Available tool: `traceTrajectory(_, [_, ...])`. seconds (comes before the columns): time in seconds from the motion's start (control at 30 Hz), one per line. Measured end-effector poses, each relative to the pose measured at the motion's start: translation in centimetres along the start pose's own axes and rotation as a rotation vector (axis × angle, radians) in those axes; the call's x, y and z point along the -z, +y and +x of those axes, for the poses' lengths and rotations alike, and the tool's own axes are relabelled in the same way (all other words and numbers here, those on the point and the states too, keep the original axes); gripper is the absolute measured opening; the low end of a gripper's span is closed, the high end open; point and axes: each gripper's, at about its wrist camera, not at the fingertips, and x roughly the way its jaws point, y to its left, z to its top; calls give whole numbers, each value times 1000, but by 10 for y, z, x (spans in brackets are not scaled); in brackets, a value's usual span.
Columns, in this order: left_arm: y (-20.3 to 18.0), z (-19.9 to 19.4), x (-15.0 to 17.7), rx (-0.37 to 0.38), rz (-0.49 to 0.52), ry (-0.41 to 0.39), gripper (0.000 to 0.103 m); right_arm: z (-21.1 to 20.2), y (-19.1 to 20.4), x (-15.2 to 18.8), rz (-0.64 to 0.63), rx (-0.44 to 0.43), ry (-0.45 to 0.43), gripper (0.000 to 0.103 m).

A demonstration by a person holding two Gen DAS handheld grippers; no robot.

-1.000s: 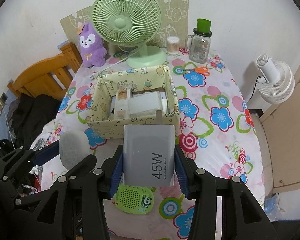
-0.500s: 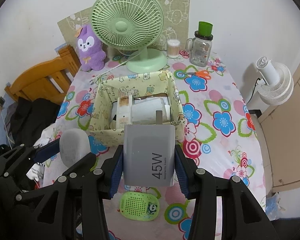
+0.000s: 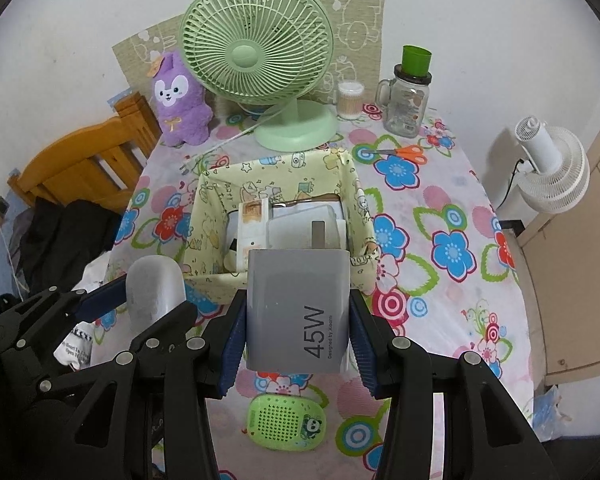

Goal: Organize rigid objects

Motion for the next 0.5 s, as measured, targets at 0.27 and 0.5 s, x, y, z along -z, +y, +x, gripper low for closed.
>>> traceTrajectory(0.27, [1,9,-15,-33,-38,6,53,12,-7,-19,-48,-29,8,50])
traceTrajectory(0.5, [2,19,-29,-49,-70,11,53,24,-14,-37,-77,-54,16,50])
